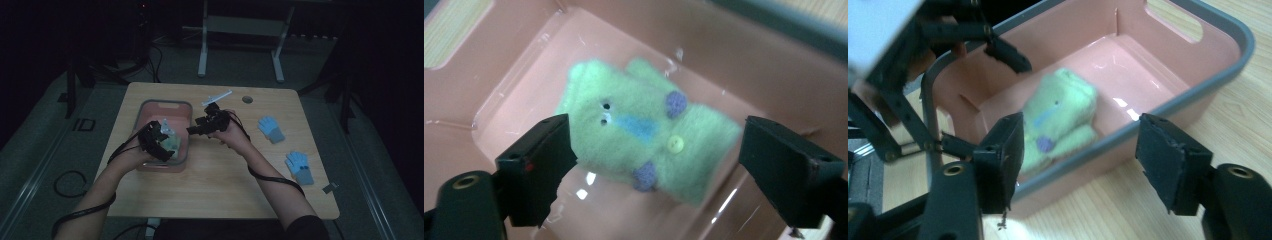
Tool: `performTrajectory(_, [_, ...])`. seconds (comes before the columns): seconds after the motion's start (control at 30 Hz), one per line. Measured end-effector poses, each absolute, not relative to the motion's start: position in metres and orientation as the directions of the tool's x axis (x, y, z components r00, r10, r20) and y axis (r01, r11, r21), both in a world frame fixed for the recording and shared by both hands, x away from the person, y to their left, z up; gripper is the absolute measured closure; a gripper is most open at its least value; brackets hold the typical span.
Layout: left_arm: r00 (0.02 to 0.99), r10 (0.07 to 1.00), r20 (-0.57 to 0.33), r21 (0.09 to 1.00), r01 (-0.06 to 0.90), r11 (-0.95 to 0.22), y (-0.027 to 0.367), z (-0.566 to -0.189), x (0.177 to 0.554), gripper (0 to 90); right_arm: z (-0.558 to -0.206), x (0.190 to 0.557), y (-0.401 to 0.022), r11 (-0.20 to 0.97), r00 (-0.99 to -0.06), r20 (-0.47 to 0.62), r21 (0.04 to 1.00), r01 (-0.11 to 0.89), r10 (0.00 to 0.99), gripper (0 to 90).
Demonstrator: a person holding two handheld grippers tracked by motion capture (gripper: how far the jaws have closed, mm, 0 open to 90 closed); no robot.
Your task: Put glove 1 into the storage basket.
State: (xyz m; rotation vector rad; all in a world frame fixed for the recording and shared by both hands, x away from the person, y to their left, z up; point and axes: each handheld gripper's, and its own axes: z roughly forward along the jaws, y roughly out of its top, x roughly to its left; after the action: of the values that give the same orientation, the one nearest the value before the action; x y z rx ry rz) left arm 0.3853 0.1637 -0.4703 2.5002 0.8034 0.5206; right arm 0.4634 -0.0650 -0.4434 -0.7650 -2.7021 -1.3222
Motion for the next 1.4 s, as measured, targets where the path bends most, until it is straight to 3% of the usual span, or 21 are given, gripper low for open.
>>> performTrajectory(0.07, [0.768, 0.615, 0.179, 0.549, 0.441, -0.71, 0.164, -0.467, 0.383, 5.7, -0.442, 0.458, -0.072, 0.511, -0.881, 0.24, 0.74, 0.438, 0.407, 29.8])
performTrajectory(0.3, [0.763, 0.635, 0.125, 0.616, 0.442, -0.652, 0.157, -0.456, 0.374, 3.7, -0.444, 0.449, -0.09, 0.507, -0.886, 0.251, 0.745, 0.434, 0.389, 19.9])
performTrajectory(1.07, [0.841, 0.535, 0.084, 0.731, 0.313, -0.607, 0.097, -0.453, 0.349, 2.3, -0.452, 0.432, -0.141, 0.523, -0.899, 0.106, 0.782, 0.34, 0.425, 22.3])
performTrajectory(1.4, [0.872, 0.48, 0.091, 0.749, 0.258, -0.611, 0.074, -0.457, 0.34, 2.3, -0.456, 0.421, -0.163, 0.48, -0.878, 0.141, 0.792, 0.378, 0.457, 16.5])
